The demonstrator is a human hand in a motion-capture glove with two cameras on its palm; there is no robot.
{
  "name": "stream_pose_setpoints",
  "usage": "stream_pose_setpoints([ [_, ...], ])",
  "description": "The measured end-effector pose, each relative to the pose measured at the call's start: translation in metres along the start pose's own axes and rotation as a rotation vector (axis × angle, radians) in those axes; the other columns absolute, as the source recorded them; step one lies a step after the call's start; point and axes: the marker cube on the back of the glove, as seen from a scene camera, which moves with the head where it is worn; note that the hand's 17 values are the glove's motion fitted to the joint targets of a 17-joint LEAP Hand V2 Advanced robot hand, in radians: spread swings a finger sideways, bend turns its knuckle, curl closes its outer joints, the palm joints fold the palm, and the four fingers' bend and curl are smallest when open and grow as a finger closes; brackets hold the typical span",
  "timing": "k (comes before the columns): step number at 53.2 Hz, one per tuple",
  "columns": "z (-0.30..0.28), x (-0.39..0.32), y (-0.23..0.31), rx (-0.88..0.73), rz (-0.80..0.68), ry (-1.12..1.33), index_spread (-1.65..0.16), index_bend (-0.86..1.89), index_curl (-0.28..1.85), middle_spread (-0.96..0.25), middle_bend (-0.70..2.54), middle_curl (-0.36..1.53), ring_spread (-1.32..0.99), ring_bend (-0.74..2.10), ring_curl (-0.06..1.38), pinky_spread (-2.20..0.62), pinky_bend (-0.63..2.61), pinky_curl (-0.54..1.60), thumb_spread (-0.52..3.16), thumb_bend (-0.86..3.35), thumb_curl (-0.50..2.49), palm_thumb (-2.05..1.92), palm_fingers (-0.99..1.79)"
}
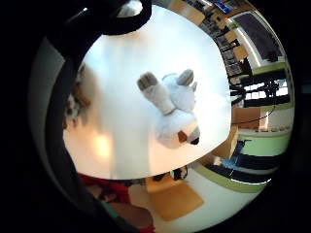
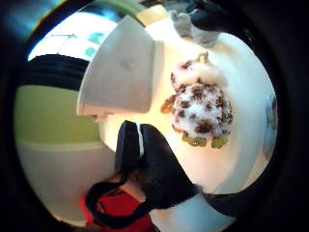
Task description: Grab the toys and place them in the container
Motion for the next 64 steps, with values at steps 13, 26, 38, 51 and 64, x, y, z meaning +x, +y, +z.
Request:
stream_pose_setpoints([
  [13, 0.015, -0.010, -0.006, -0.017, -0.017, -0.019, -0.36, 0.29, 0.28, -0.11, 0.18, 0.23, -0.16, 0.19, 0.12, 0.00, 0.60, 0.29, 1.12, -0.07, 0.11, -0.09, 0.00],
  [26, 0.039, -0.019, -0.017, -0.071, 0.002, -0.036, -0.39, 0.22, 0.30, -0.10, 0.16, 0.24, -0.14, 0.17, 0.14, 0.03, 0.79, 0.35, 1.12, -0.05, 0.15, -0.06, -0.01],
  [38, 0.077, -0.036, -0.023, -0.234, -0.002, -0.010, -0.43, 0.19, 0.32, -0.11, 0.13, 0.24, -0.09, 0.19, 0.15, 0.04, 1.00, 0.40, 1.12, -0.01, 0.21, 0.02, 0.04],
  [51, 0.081, -0.046, -0.027, -0.187, 0.010, 0.063, -0.46, 0.15, 0.28, -0.13, 0.12, 0.19, -0.20, 0.79, 0.31, -0.13, 1.05, 0.40, 1.22, 0.08, 0.30, 0.26, 0.28],
  [64, 0.076, -0.045, -0.046, -0.008, 0.039, 0.128, -0.45, 0.24, 0.34, -0.28, 0.28, 0.24, -0.40, 0.87, 0.35, -0.42, 1.10, 0.39, 1.09, 0.17, 0.47, 0.54, 0.88],
])
